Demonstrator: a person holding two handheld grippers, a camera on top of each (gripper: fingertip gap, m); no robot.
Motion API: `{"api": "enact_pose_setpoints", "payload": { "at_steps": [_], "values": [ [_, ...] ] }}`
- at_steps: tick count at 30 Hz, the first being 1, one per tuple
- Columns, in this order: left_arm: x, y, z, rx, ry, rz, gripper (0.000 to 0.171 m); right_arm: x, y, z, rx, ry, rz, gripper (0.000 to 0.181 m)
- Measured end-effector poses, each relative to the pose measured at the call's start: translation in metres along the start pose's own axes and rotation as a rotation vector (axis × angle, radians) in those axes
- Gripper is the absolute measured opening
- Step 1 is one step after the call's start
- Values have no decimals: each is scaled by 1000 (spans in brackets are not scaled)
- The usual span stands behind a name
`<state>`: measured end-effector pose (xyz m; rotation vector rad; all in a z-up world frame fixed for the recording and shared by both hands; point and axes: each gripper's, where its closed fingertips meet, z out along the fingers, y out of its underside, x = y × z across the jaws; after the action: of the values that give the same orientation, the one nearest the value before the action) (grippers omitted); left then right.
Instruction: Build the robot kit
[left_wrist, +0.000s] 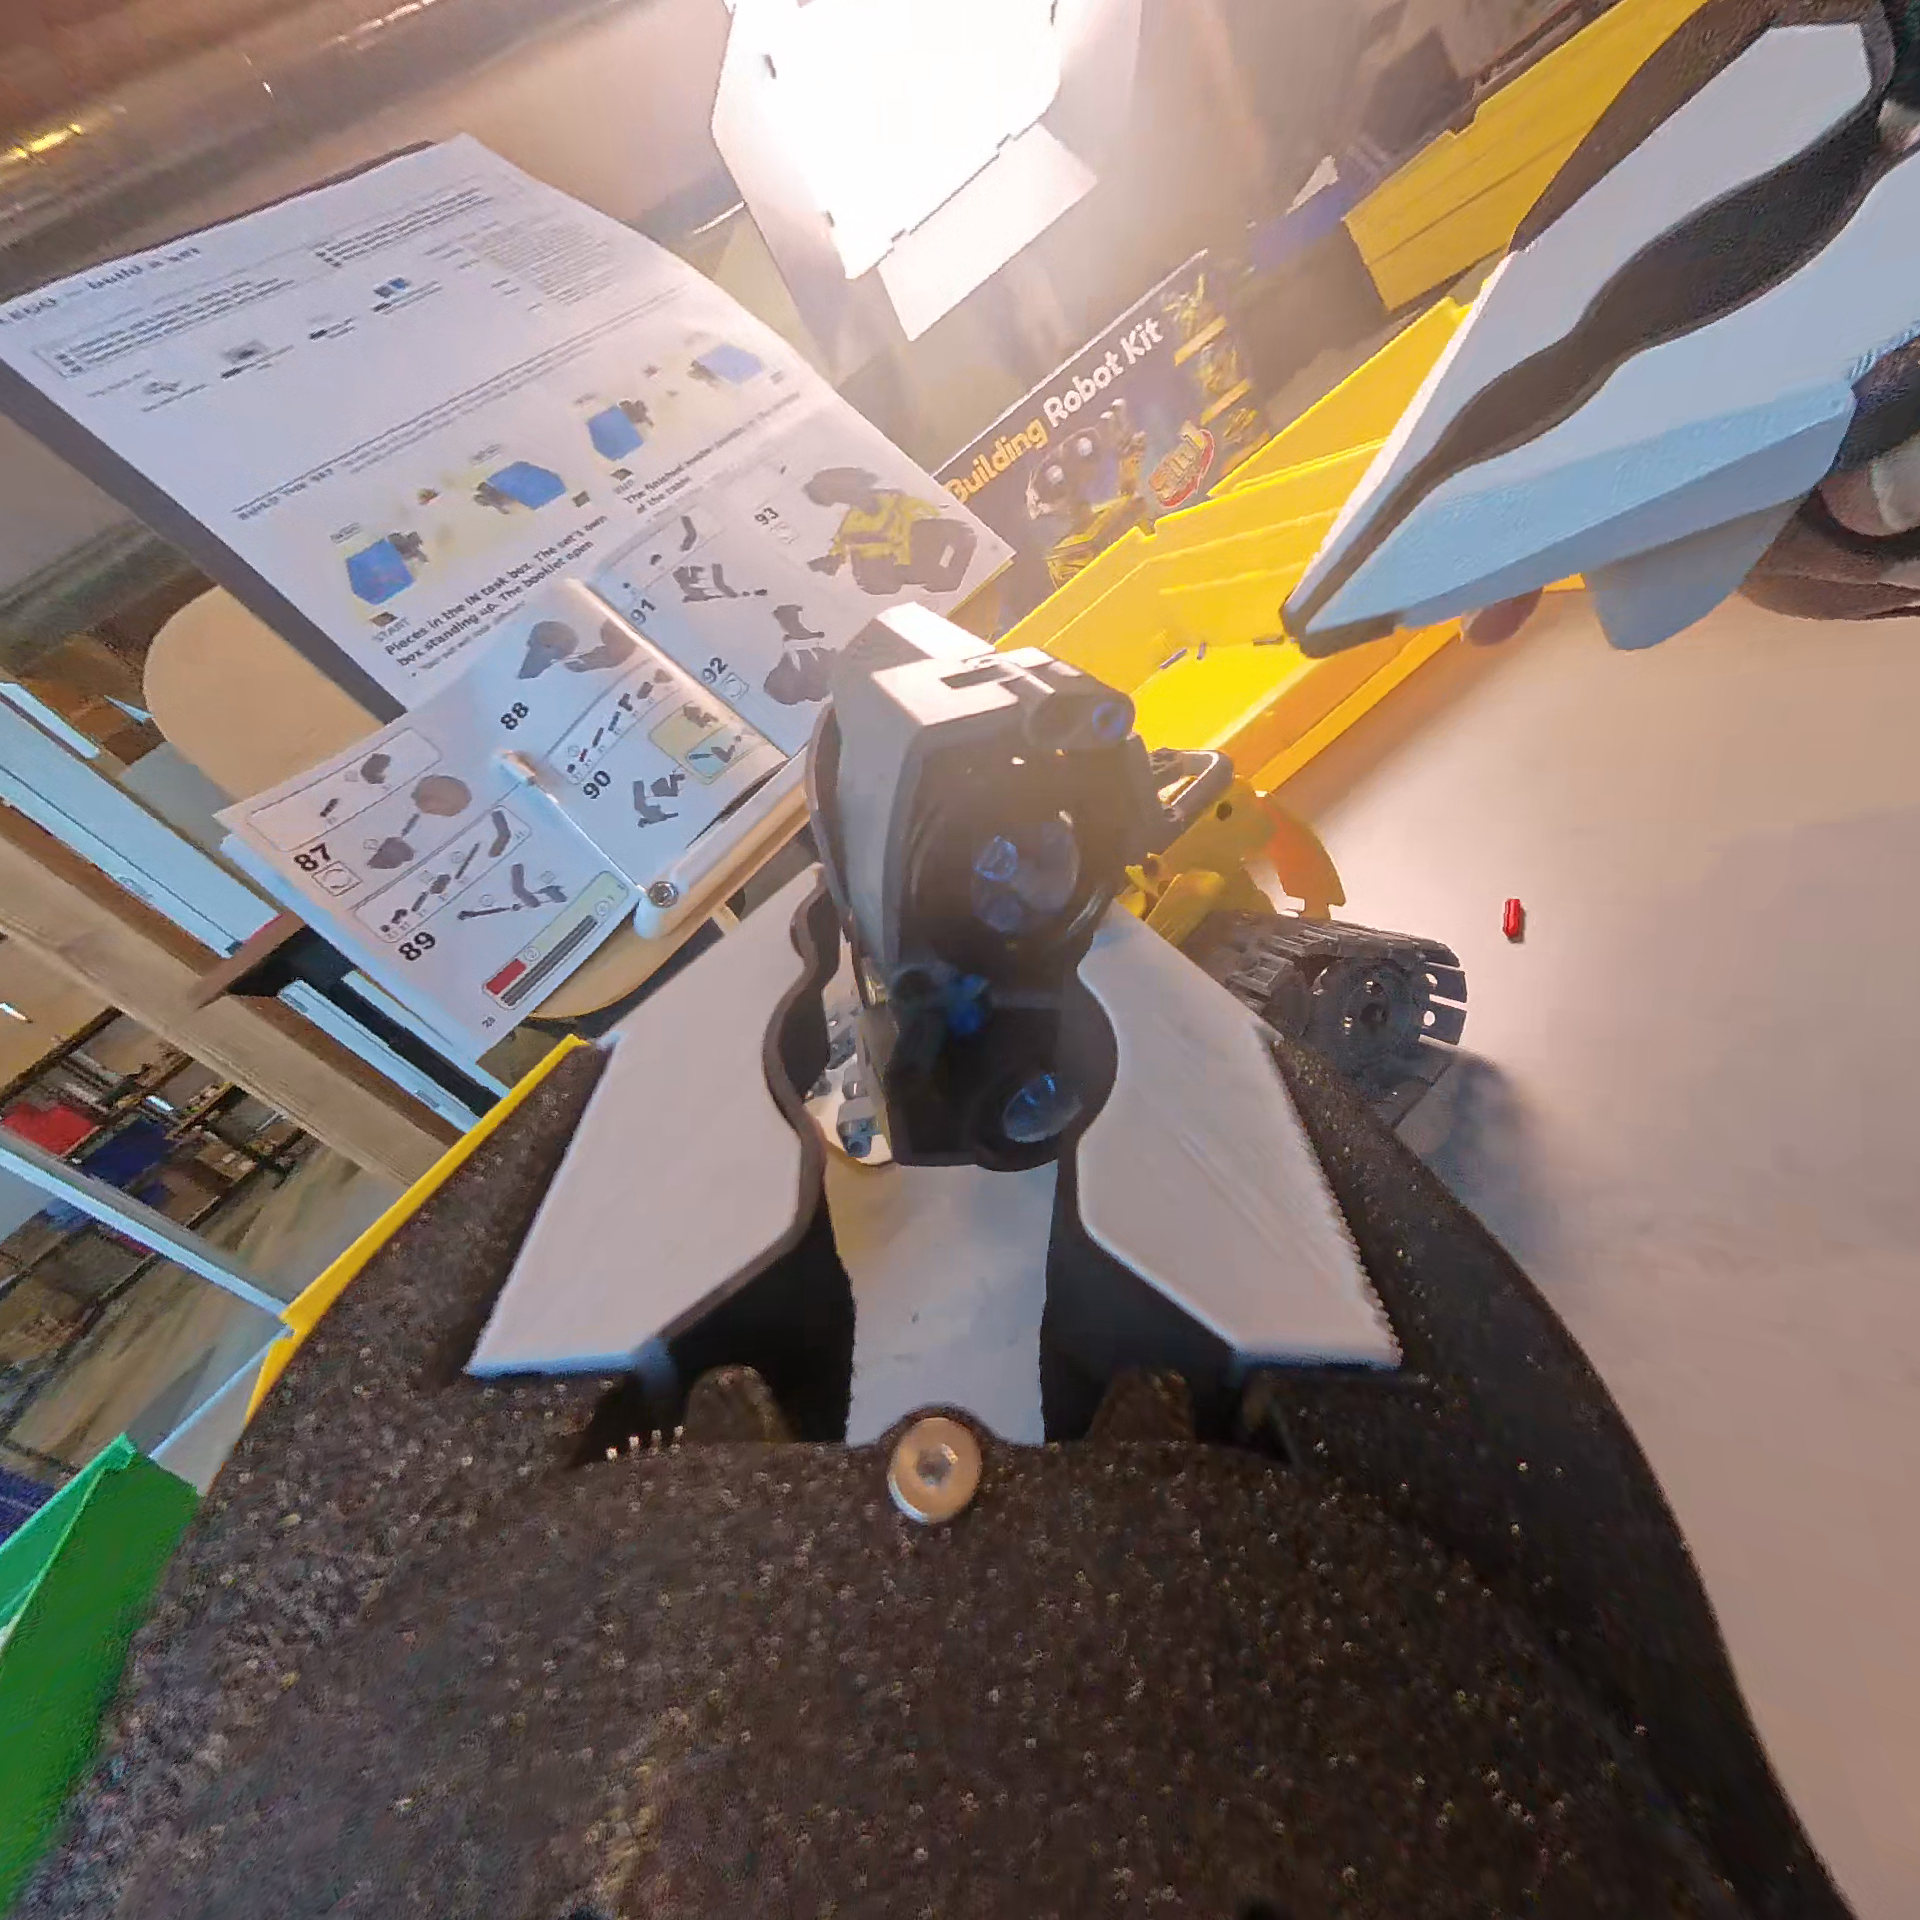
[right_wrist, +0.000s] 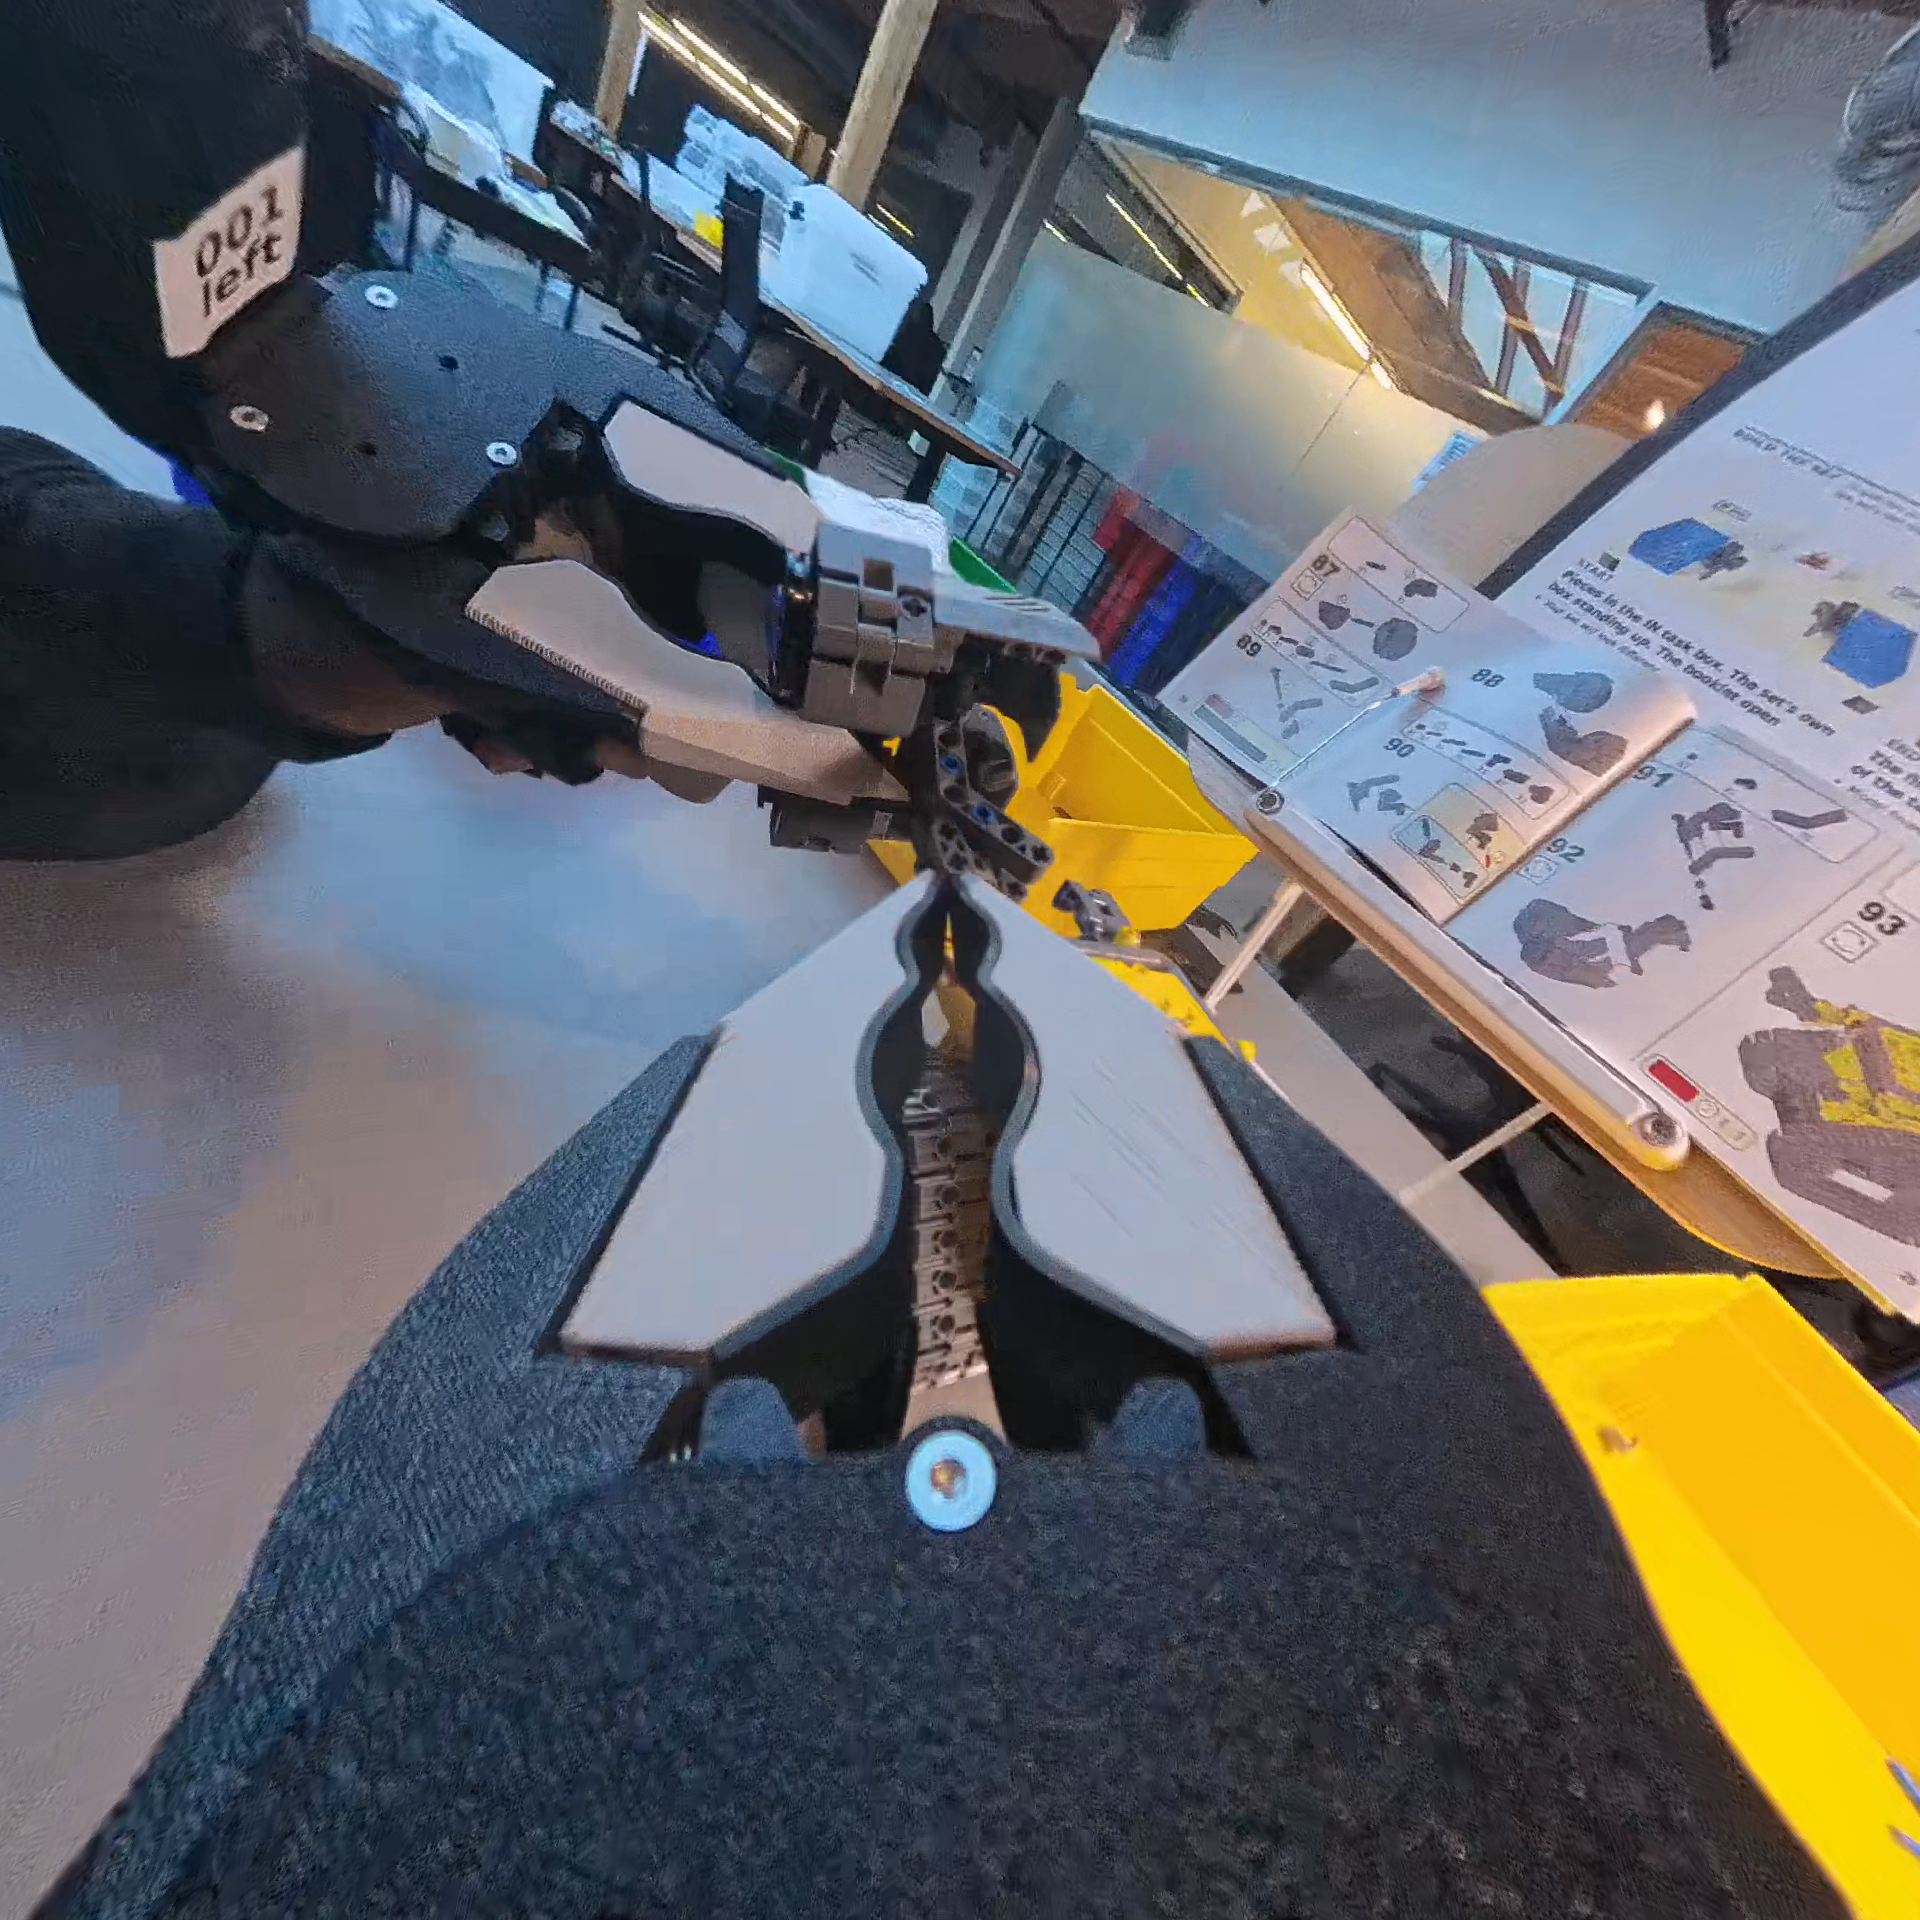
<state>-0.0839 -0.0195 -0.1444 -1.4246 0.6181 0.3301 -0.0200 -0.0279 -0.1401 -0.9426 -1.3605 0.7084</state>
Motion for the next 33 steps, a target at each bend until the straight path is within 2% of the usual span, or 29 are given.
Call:
{"api": "enact_pose_setpoints", "payload": {
  "at_steps": [8,12,14,16,19,22,24,28,33],
  "values": [
    [11,-18,5,-7,-58,128,38,1,0,11,-29,83,13,0],
    [13,-19,5,-8,-52,113,38,1,4,12,-37,79,24,0],
    [10,-17,6,-12,-43,47,38,0,2,11,-25,71,25,0],
    [3,-11,8,-27,-17,-108,38,-3,0,10,0,53,37,1],
    [-3,3,13,-50,111,-566,38,-5,-3,9,44,38,73,1],
    [-3,7,15,0,266,-1046,38,-2,-6,12,94,55,71,2],
    [0,9,17,19,329,-1257,39,0,-7,15,115,62,92,2],
    [15,8,20,20,410,-1450,39,3,-8,22,113,76,90,2],
    [26,1,21,17,456,-1510,39,5,-3,29,85,88,109,1]
  ]
}}
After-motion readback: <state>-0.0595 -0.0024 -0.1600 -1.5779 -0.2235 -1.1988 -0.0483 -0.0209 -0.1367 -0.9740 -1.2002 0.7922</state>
